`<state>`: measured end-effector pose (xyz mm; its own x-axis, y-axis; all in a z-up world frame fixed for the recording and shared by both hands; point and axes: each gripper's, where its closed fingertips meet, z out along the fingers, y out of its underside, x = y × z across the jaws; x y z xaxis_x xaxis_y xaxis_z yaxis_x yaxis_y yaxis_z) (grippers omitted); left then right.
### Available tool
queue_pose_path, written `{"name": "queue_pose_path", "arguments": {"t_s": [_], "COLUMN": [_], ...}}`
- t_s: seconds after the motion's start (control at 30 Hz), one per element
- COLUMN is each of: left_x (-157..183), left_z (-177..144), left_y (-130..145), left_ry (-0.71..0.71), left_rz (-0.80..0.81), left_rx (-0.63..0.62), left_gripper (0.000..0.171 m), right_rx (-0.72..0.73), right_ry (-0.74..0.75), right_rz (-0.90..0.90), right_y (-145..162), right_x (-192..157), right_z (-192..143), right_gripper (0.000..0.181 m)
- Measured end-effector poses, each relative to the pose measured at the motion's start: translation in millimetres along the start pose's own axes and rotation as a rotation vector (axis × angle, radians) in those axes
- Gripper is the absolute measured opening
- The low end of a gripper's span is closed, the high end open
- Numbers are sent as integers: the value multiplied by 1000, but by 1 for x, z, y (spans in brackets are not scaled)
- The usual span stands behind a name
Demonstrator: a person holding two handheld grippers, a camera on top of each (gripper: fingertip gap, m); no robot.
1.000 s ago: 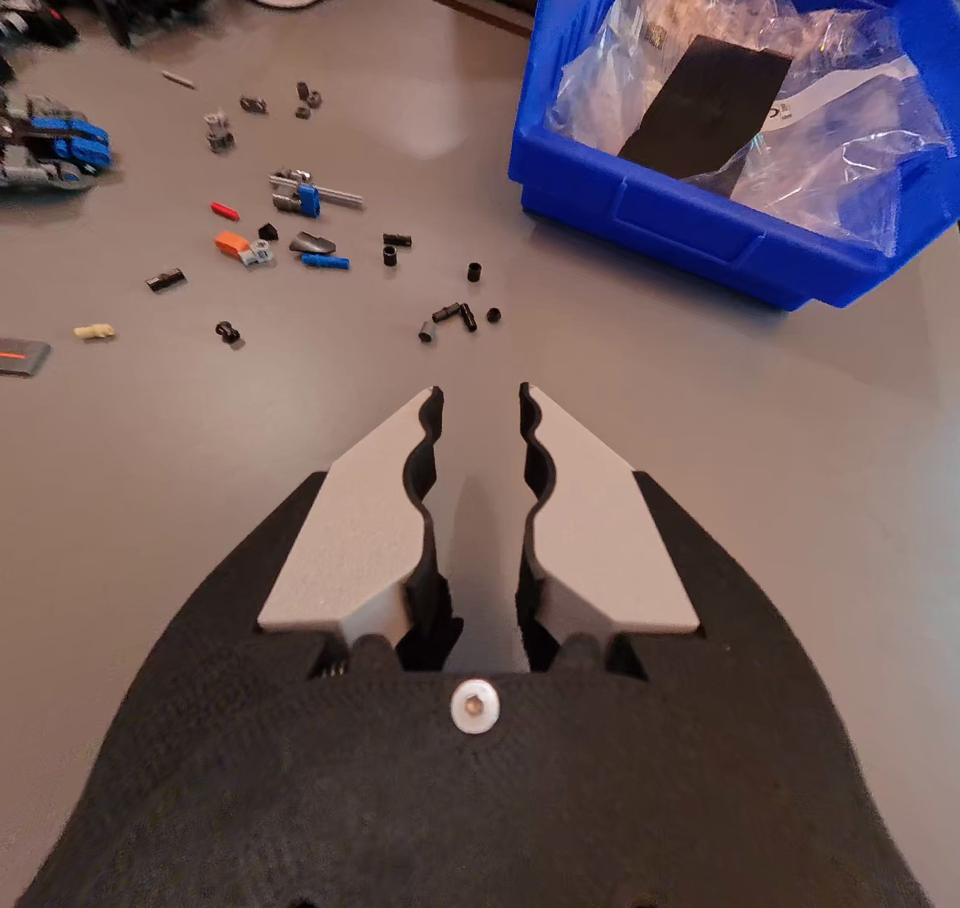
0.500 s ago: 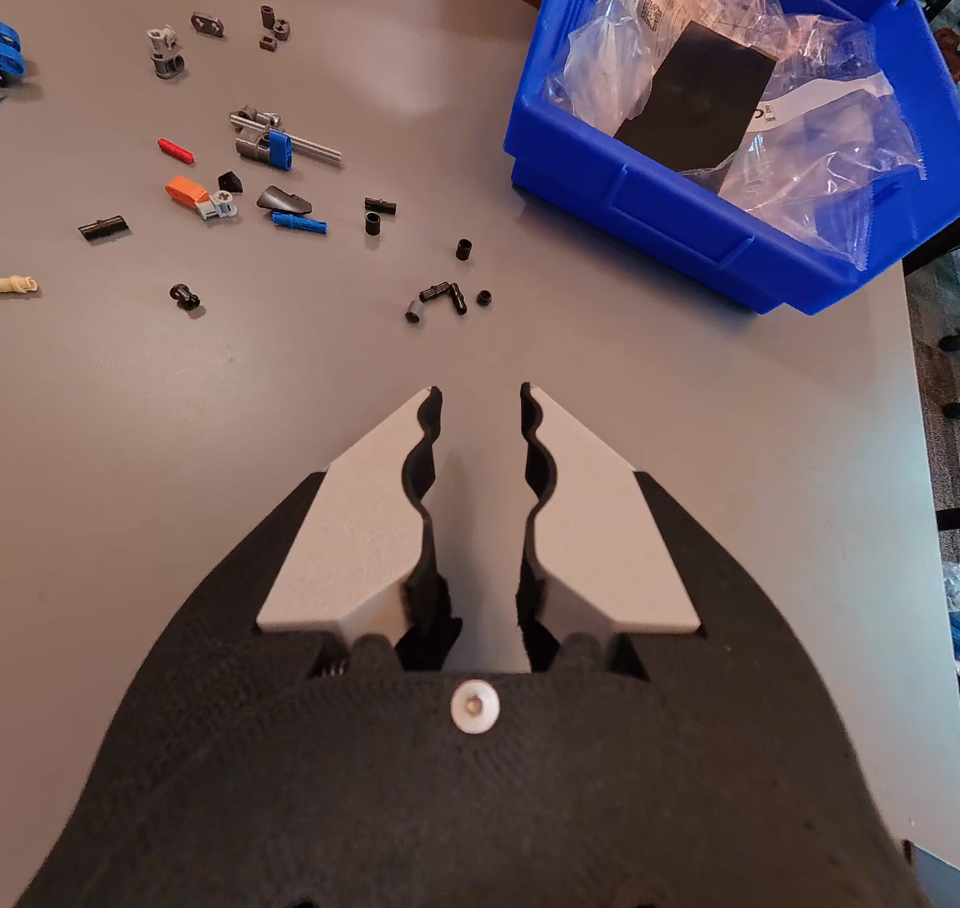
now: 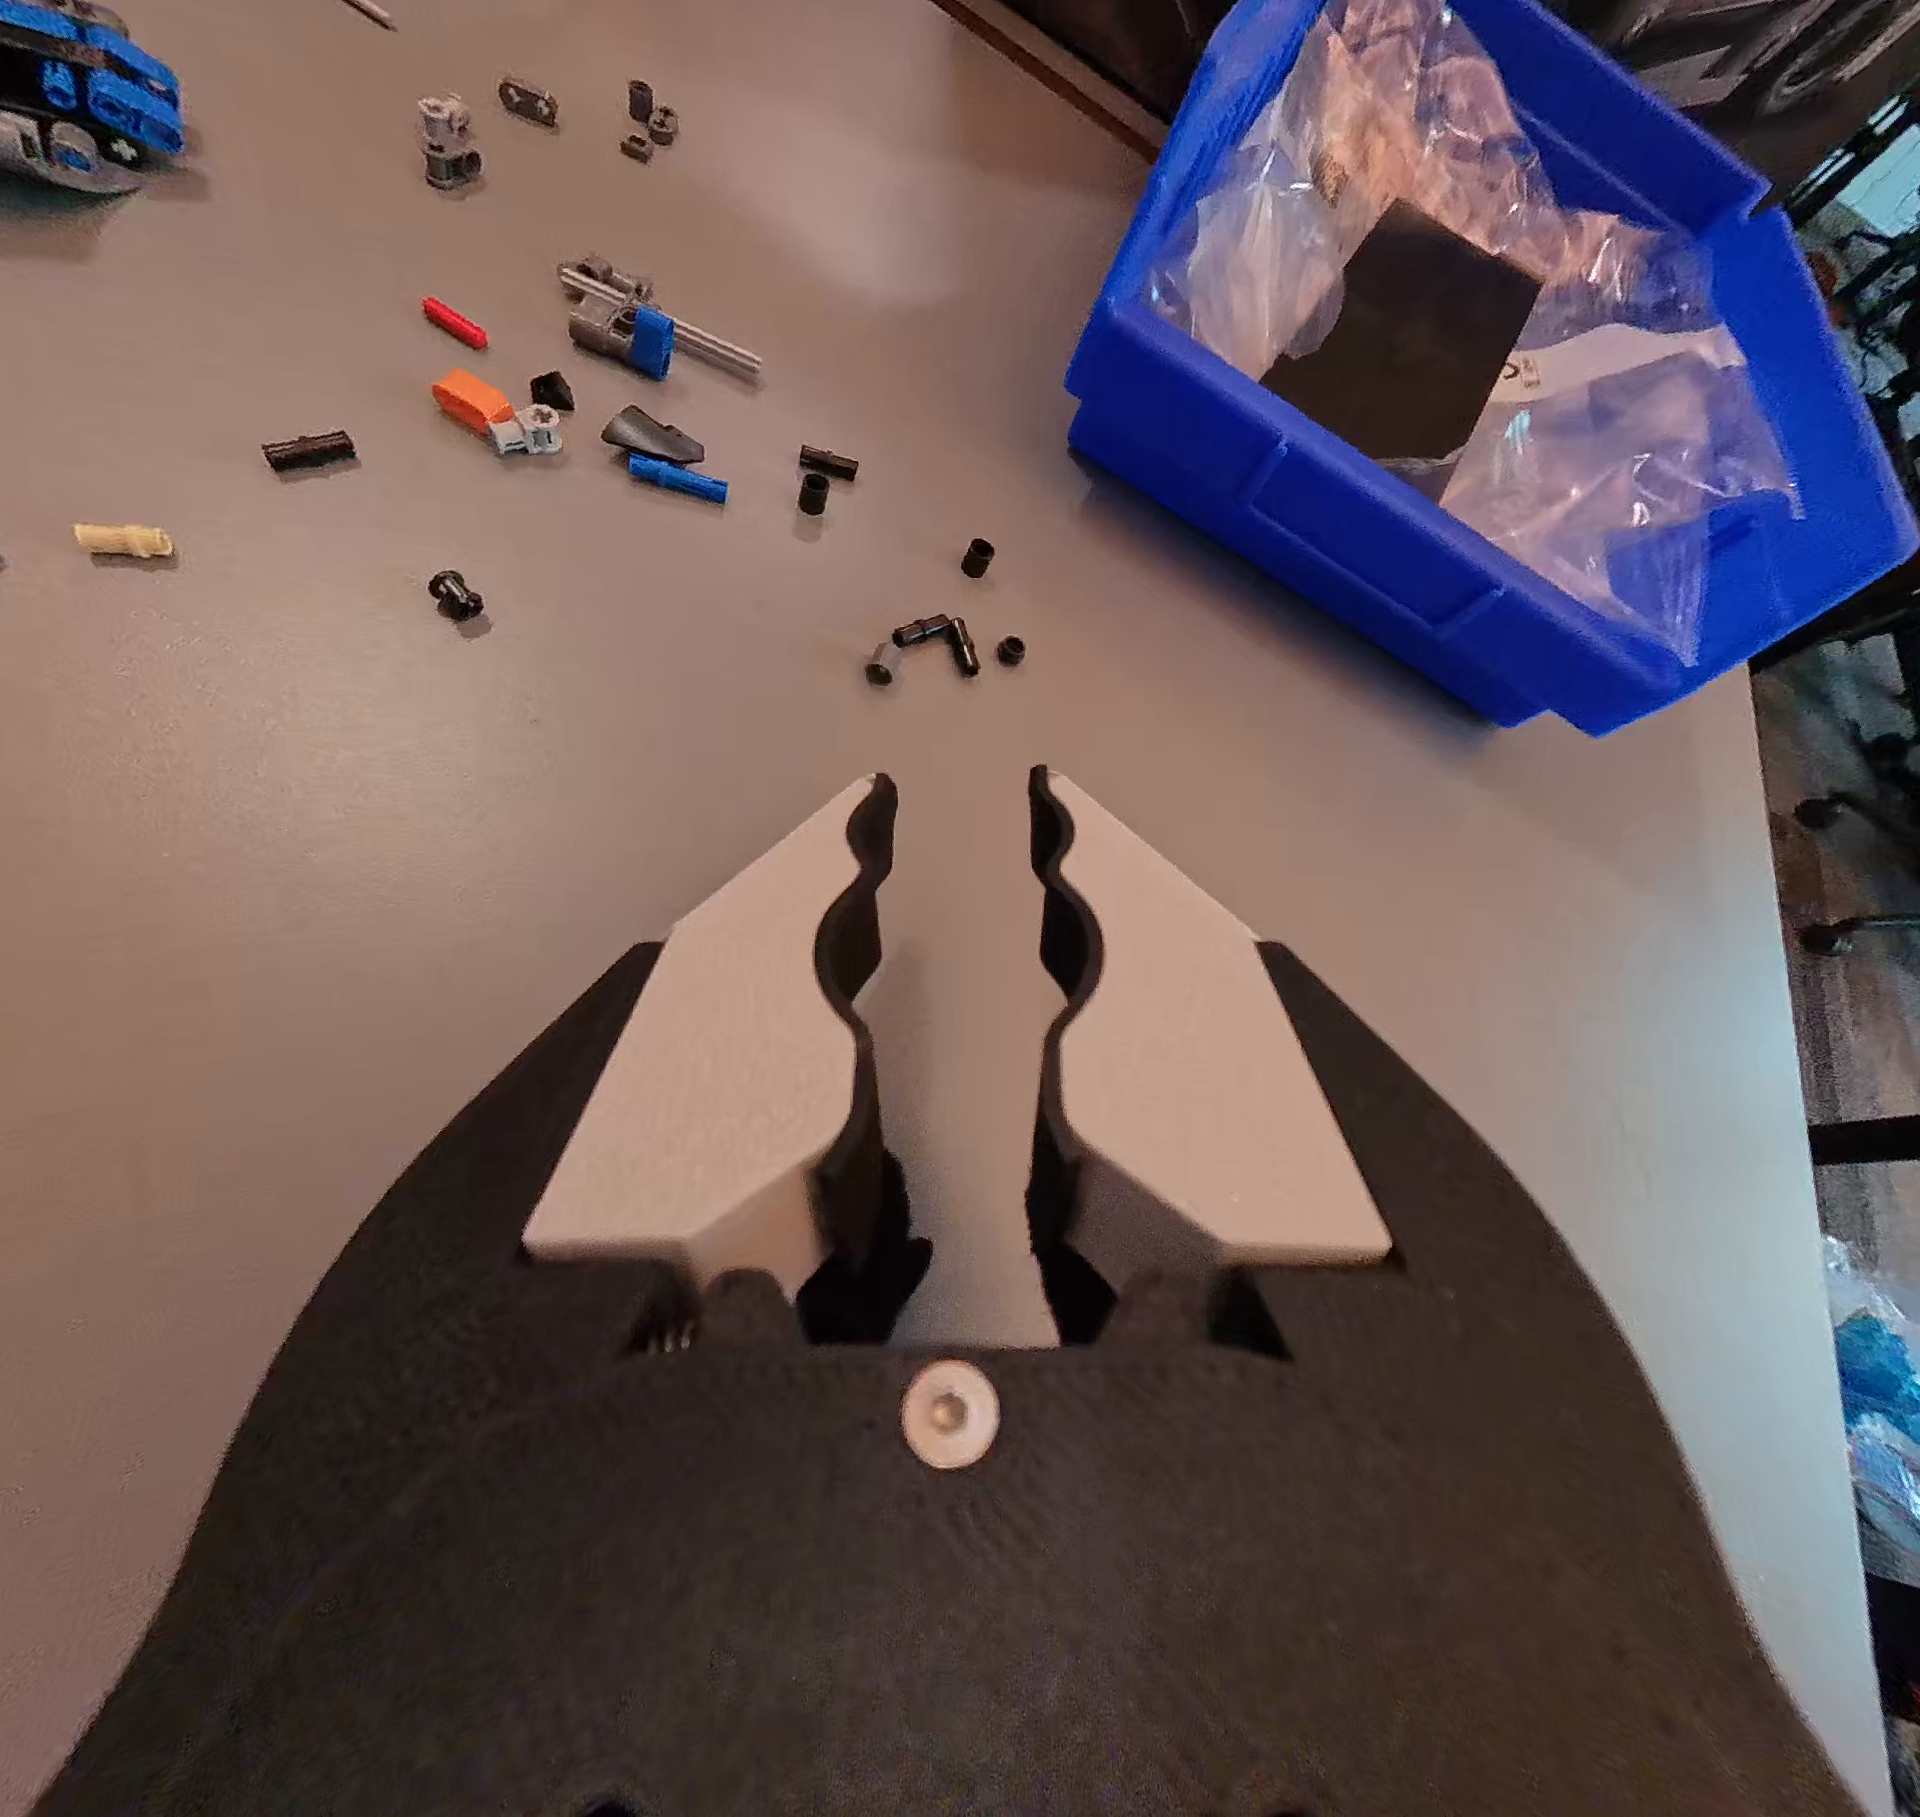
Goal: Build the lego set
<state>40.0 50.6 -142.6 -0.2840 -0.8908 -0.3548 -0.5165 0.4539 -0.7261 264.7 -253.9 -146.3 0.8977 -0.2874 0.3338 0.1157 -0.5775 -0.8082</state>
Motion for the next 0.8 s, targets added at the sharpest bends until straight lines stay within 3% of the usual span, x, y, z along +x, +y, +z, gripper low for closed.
{"name": "queue_pose_path", "arguments": {"t_s": [0.1, 0.23, 0.33, 0.43, 0.57, 0.63, 0.8], "left_x": [9, 24, 21, 10, 4, 6, 41], "left_z": [11, 15, 24, 26, 20, 17, 22], "left_y": [13, 5, 15, 20, 26, 20, -8], "left_ry": [51, 157, 148, 130, 141, 115, 171], "left_rz": [74, 109, 104, 18, -67, -25, 92], "left_rx": [-63, -2, -50, -75, -101, -96, -91], "left_gripper": [34, 34, 37, 46, 45, 49, 34], "right_rx": [-44, -23, -31, -50, -64, -61, -62], "right_ry": [-8, -2, 2, 8, 6, 7, 12], "right_rz": [6, 30, 36, 21, 15, 19, 22], "right_y": [6, 4, 5, 8, 10, 9, 10], "right_x": [0, 3, 5, 4, 3, 4, 5], "right_z": [6, 3, 4, 6, 7, 7, 7], "right_gripper": [28, 27, 28, 28, 29, 29, 29]}}
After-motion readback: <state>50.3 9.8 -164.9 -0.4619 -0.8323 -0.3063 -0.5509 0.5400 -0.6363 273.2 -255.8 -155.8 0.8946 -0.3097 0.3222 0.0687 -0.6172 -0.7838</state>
